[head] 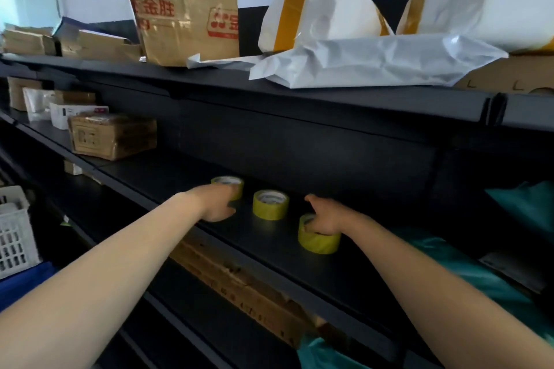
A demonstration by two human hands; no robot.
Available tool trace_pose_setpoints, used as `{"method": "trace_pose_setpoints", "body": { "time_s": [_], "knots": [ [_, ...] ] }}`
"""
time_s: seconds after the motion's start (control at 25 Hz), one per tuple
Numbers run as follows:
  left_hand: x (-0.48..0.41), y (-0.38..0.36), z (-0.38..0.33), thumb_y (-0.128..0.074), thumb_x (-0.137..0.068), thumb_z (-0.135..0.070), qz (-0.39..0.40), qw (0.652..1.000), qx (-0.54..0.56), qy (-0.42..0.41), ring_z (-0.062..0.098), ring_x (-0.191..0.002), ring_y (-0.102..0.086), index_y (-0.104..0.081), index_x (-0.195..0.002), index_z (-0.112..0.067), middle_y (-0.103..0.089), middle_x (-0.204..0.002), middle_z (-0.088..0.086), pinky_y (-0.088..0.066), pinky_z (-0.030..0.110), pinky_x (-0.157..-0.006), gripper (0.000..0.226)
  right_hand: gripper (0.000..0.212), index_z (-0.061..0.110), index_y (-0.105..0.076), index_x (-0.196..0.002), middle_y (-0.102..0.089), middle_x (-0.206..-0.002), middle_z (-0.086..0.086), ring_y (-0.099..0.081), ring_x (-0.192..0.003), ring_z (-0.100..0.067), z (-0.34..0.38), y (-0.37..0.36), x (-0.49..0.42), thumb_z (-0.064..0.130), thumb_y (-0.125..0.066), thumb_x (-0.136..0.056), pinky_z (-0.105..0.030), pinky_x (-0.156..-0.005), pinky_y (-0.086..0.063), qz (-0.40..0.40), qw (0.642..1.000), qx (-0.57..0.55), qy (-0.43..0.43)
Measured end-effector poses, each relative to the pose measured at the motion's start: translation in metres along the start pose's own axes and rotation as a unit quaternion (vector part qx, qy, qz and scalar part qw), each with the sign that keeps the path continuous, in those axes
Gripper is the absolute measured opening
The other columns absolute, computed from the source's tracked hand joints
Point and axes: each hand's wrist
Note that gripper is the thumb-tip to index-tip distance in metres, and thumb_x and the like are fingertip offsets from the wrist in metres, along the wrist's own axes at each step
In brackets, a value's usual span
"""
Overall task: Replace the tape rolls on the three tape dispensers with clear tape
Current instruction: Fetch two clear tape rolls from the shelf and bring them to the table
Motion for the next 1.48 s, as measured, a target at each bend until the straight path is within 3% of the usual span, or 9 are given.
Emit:
{"method": "trace_pose_setpoints", "body": {
  "time_s": [0.12, 0.28, 0.52, 0.68, 0.76, 0.96, 1.12, 1.32, 1.48],
  "knots": [
    [-0.043, -0.003, 0.024, -0.05, -0.091, -0.025, -0.018, 0.999, 0.009, -0.05, 0.027, -0.12, -0.049, -0.042, -0.131, -0.013, -0.047, -0.138, 0.012, -0.041, 0.033, -0.097, 0.042, 0.079, 0.018, -0.023, -0.148, -0.029, -0.153, -0.008, -0.036, -0.135, -0.026, 0.002, -0.001, -0.019, 0.039, -0.063, -0.083, -0.029, -0.105, -0.037, -0.01, 0.999, -0.009, -0.047],
    [-0.095, -0.003, 0.05, -0.049, -0.092, -0.027, 0.014, 0.992, -0.013, -0.123, 0.028, -0.122, -0.046, -0.032, -0.14, -0.015, -0.044, -0.138, 0.013, -0.039, 0.032, -0.096, 0.052, 0.078, 0.017, -0.028, -0.147, -0.026, -0.155, -0.007, -0.031, -0.138, -0.025, 0.011, -0.008, -0.038, 0.045, -0.063, -0.083, -0.029, -0.106, -0.032, 0.024, 0.991, -0.021, -0.128],
    [-0.143, -0.017, 0.09, -0.051, -0.086, -0.025, 0.059, 0.985, 0.006, -0.16, 0.026, -0.123, -0.046, -0.023, -0.144, -0.022, -0.041, -0.143, 0.01, -0.043, 0.037, -0.1, 0.064, 0.077, 0.016, -0.032, -0.144, -0.041, -0.145, -0.008, -0.044, -0.128, -0.026, 0.033, -0.023, -0.05, 0.027, -0.071, -0.079, -0.028, -0.099, -0.04, -0.014, 0.98, -0.009, -0.199],
    [-0.158, -0.03, 0.098, -0.052, -0.086, -0.017, 0.068, 0.98, 0.015, -0.188, 0.024, -0.132, -0.038, -0.025, -0.145, -0.025, -0.032, -0.15, 0.005, -0.039, 0.035, -0.105, 0.065, 0.084, 0.019, -0.024, -0.147, -0.04, -0.146, -0.007, -0.044, -0.128, -0.025, 0.041, -0.026, -0.061, 0.02, -0.071, -0.077, -0.032, -0.101, -0.043, -0.035, 0.975, 0.007, -0.218],
    [-0.161, -0.032, 0.096, -0.05, -0.086, -0.011, 0.062, 0.978, 0.036, -0.197, 0.026, -0.13, -0.039, -0.022, -0.145, -0.029, -0.034, -0.149, 0.007, -0.041, 0.035, -0.102, 0.068, 0.091, 0.02, -0.017, -0.149, -0.036, -0.149, -0.007, -0.041, -0.132, -0.026, 0.041, -0.024, -0.067, 0.019, -0.072, -0.076, -0.032, -0.104, -0.041, -0.037, 0.975, -0.009, -0.22],
    [-0.161, -0.034, 0.077, -0.043, -0.085, -0.001, 0.04, 0.964, 0.121, -0.234, 0.032, -0.11, -0.054, -0.028, -0.143, -0.033, -0.05, -0.133, 0.016, -0.043, 0.026, -0.071, 0.068, 0.087, 0.026, -0.016, -0.149, -0.037, -0.148, -0.008, -0.042, -0.131, -0.027, 0.051, -0.025, -0.077, 0.01, -0.063, -0.078, -0.035, -0.104, -0.042, -0.055, 0.979, 0.0, -0.199],
    [-0.166, -0.04, 0.059, -0.044, -0.085, -0.008, 0.026, 0.955, 0.082, -0.285, 0.025, -0.118, -0.051, -0.037, -0.138, -0.038, -0.048, -0.139, 0.004, -0.047, 0.034, -0.092, 0.062, 0.062, 0.028, -0.031, -0.143, -0.049, -0.139, -0.009, -0.051, -0.121, -0.03, 0.065, -0.03, -0.084, 0.018, -0.052, -0.085, -0.04, -0.097, -0.046, -0.08, 0.985, 0.022, -0.154],
    [-0.178, -0.049, 0.051, -0.059, -0.086, -0.021, 0.076, 0.956, 0.033, -0.281, 0.02, -0.117, -0.051, -0.049, -0.128, -0.029, -0.053, -0.132, 0.001, -0.04, 0.027, -0.088, 0.045, 0.037, 0.025, -0.054, -0.124, -0.06, -0.121, -0.004, -0.057, -0.109, -0.025, 0.062, -0.037, -0.087, 0.03, -0.057, -0.087, -0.03, -0.081, -0.045, -0.033, 0.993, 0.026, -0.107],
    [-0.181, -0.055, 0.052, -0.061, -0.086, -0.022, 0.061, 0.955, 0.072, -0.28, 0.018, -0.11, -0.052, -0.053, -0.121, -0.028, -0.056, -0.122, 0.0, -0.042, 0.031, -0.086, 0.037, 0.046, 0.021, -0.054, -0.123, -0.057, -0.125, -0.003, -0.054, -0.111, -0.023, 0.056, -0.039, -0.093, 0.04, -0.065, -0.083, -0.027, -0.076, -0.038, -0.042, 0.993, 0.014, -0.113]
  ]
}}
Point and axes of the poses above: each hand's wrist, its own x-axis away from the middle knuckle, its own y-axis out of the back of the hand, z = x × y
